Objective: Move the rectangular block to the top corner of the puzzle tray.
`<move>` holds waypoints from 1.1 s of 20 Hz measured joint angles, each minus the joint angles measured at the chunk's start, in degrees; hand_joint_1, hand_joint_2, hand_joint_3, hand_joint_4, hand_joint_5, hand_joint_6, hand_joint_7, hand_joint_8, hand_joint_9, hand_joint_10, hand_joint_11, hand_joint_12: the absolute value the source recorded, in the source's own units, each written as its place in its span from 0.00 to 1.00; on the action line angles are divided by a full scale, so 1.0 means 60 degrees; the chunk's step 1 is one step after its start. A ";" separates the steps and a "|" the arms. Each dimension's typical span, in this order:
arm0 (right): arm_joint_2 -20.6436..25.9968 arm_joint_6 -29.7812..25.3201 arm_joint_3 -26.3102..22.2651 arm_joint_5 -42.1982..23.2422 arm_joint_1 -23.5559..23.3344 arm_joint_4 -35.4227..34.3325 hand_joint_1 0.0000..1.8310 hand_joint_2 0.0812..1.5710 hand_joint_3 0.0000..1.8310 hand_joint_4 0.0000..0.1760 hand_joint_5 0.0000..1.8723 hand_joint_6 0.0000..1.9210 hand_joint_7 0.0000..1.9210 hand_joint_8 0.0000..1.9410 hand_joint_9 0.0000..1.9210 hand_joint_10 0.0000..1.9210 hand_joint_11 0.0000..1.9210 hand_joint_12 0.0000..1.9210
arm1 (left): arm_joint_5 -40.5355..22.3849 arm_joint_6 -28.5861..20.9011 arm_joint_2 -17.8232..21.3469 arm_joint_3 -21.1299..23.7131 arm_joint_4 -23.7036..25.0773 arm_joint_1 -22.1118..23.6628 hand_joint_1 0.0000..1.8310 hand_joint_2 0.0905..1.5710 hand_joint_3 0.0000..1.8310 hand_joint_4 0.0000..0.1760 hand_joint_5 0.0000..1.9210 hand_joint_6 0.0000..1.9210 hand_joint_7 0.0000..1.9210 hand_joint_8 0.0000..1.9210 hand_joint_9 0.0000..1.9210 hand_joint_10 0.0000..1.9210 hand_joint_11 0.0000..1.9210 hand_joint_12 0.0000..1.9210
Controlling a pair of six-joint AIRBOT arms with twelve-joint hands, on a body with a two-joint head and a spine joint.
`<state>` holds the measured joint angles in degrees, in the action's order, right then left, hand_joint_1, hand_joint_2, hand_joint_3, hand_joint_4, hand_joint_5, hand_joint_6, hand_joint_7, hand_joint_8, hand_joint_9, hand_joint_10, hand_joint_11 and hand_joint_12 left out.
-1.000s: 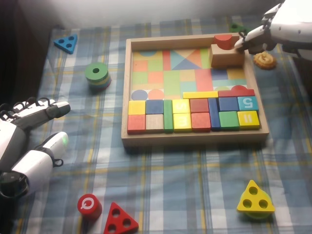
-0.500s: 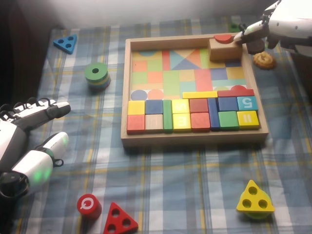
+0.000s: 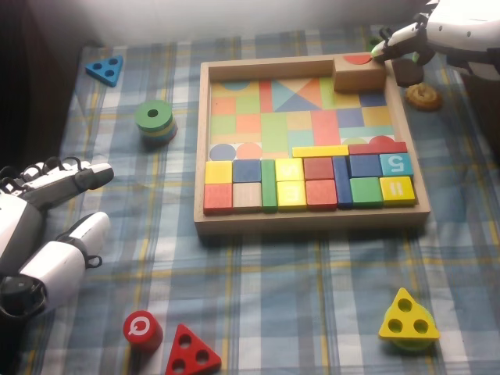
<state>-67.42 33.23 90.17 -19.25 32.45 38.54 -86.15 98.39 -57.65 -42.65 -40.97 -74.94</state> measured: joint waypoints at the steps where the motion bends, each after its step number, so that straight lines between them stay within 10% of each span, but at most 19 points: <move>1: 0.0015 0.0004 -0.0047 0.0036 -0.0015 -0.0022 0.86 0.74 0.00 0.29 0.29 0.00 0.53 1.00 0.62 1.00 0.69 1.00 | -0.0004 0.0000 0.0000 0.0000 0.0004 0.0000 0.33 0.89 0.00 0.00 0.31 0.00 0.22 0.00 0.14 0.00 0.00 0.11; 2: 0.0062 0.0007 -0.0142 0.0098 -0.0029 -0.0029 0.87 0.74 0.00 0.11 0.29 0.00 0.54 1.00 0.64 1.00 0.71 1.00 | 0.0004 0.0000 0.0000 0.0000 -0.0007 0.0000 0.33 0.89 0.00 0.00 0.31 0.00 0.23 0.00 0.15 0.00 0.00 0.12; 6: 0.0375 0.0040 -0.0572 0.0328 -0.0208 0.0047 0.84 0.75 0.00 0.20 0.29 0.00 0.56 1.00 0.66 1.00 0.71 1.00 | -0.0015 -0.0026 0.0000 0.0058 -0.0018 -0.0015 0.34 0.89 0.00 0.03 0.31 0.00 0.23 0.00 0.15 0.00 0.00 0.17; 7: 0.0528 0.0044 -0.0750 0.0361 -0.0273 0.0066 0.87 0.74 0.00 0.04 0.30 0.00 0.58 1.00 0.68 1.00 0.73 1.00 | 0.0004 -0.0029 0.0000 0.0058 -0.0007 -0.0029 0.33 0.89 0.00 0.06 0.31 0.00 0.22 0.00 0.14 0.00 0.00 0.14; 10: 0.1344 0.0379 -0.1457 0.0153 -0.0761 -0.0266 0.86 0.75 0.00 0.00 0.31 0.00 0.58 1.00 0.67 1.00 0.71 1.00 | -0.0062 -0.0066 0.0000 0.0058 -0.0025 -0.0040 0.33 0.89 0.00 0.00 0.30 0.00 0.23 0.00 0.15 0.00 0.00 0.19; 12: 0.1741 0.0878 -0.1854 -0.0164 -0.0878 -0.0834 0.85 0.75 0.00 0.14 0.31 0.00 0.58 1.00 0.68 1.00 0.72 1.00 | -0.0069 -0.0062 0.0000 0.0058 -0.0040 -0.0040 0.33 0.89 0.00 0.00 0.31 0.00 0.23 0.00 0.15 0.00 0.00 0.19; 14: 0.2233 0.0951 -0.2514 -0.0550 -0.0969 -0.1169 0.81 0.78 0.01 0.53 0.28 0.00 0.56 1.00 0.68 1.00 0.72 1.00 | -0.0076 -0.0080 0.0000 0.0058 -0.0040 -0.0069 0.32 0.89 0.00 0.00 0.31 0.00 0.23 0.00 0.15 0.00 0.00 0.17; 19: 0.3370 0.1260 -0.4273 -0.1887 -0.0962 -0.1461 0.86 0.77 0.00 0.31 0.29 0.00 0.62 1.00 0.75 1.00 0.77 1.00 | -0.0117 -0.0095 0.0000 0.0062 -0.0044 -0.0080 0.33 0.88 0.00 0.10 0.31 0.00 0.23 0.00 0.15 0.00 0.00 0.20; 20: 0.3486 0.1453 -0.4517 -0.1978 -0.0940 -0.1519 0.87 0.77 0.00 0.00 0.29 0.00 0.63 1.00 0.76 1.00 0.78 1.00 | -0.0160 -0.0109 0.0000 0.0095 -0.0058 -0.0080 0.33 0.88 0.00 0.08 0.31 0.00 0.23 0.00 0.15 0.00 0.00 0.18; 22: 0.3523 0.2036 -0.4885 -0.2481 -0.0368 -0.2186 0.72 0.77 0.00 0.00 0.25 0.00 0.68 1.00 0.79 1.00 0.77 1.00 | -0.0226 -0.0138 0.0000 0.0160 -0.0076 -0.0178 0.31 0.89 0.00 0.11 0.30 0.00 0.22 0.00 0.14 0.00 0.00 0.12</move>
<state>-46.28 45.45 60.86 -34.13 30.24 25.43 -87.50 97.56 -57.65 -41.69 -41.43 -76.01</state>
